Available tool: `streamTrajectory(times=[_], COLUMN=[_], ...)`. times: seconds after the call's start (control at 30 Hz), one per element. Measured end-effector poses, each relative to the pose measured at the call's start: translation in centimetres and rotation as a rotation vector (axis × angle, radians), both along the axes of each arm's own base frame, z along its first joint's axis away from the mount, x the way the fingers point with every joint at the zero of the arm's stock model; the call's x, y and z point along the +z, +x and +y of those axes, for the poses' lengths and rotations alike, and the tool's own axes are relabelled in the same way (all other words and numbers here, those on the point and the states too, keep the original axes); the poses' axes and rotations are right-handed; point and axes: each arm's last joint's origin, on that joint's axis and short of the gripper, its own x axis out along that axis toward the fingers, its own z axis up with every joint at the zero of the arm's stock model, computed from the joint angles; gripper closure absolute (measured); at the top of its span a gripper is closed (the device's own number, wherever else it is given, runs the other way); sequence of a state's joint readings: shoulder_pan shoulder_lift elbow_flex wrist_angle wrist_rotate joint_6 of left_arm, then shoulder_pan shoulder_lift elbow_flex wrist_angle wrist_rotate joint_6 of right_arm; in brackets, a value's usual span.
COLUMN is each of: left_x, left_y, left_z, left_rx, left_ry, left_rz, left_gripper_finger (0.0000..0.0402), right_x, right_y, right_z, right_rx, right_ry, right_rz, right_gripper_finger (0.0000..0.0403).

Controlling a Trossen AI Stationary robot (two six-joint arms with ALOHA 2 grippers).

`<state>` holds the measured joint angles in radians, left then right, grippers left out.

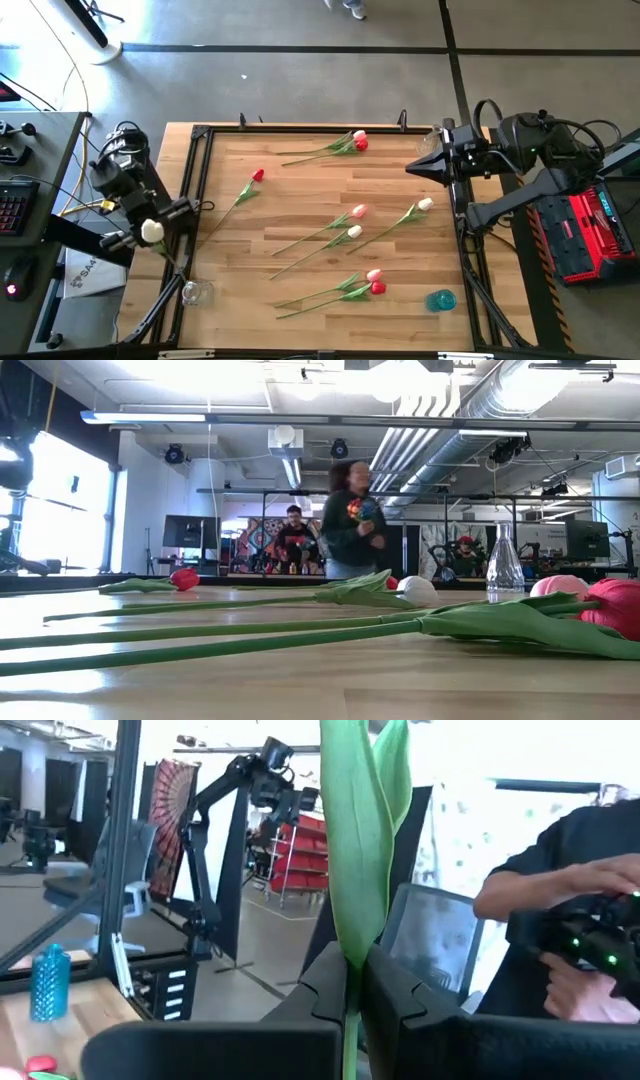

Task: Sort flowers into vase by color
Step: Put the top right white flower into the bottom transparent vase

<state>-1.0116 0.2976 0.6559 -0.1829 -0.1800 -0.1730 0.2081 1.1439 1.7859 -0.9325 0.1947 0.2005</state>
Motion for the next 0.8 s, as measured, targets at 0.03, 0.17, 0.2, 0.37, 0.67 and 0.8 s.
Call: streamTrajectory(times=[0.03, 0.17, 0.2, 0.37, 0.67, 0.8], left_x=[0.0, -0.2, -0.3, -1.3, -2.9, -3.9], left_y=[0.0, 0.2, 0.2, 0.6, 0.9, 0.8], left_z=[-0.1, -0.7, -0.9, -1.8, -2.6, -2.8], left_rx=[-0.011, -0.037, -0.040, -0.051, -0.026, -0.037], left_ry=[0.005, 0.025, 0.029, 0.031, 0.061, 0.080], left_rz=[0.001, 0.011, 0.012, -0.005, -0.026, -0.028], left_gripper_finger=[0.0401, 0.0401, 0.0401, 0.0401, 0.0401, 0.0401], right_x=[0.0, 0.0, 0.0, 0.0, 0.0, 0.0], right_y=[0.0, 0.0, 0.0, 0.0, 0.0, 0.0], right_z=[0.0, 0.0, 0.0, 0.0, 0.0, 0.0], right_rx=[0.000, 0.000, 0.000, 0.000, 0.000, 0.000], right_ry=[0.000, 0.000, 0.000, 0.000, 0.000, 0.000], right_rz=[0.000, 0.000, 0.000, 0.000, 0.000, 0.000], right_gripper_finger=[0.0402, 0.0402, 0.0402, 0.0402, 0.0402, 0.0402])
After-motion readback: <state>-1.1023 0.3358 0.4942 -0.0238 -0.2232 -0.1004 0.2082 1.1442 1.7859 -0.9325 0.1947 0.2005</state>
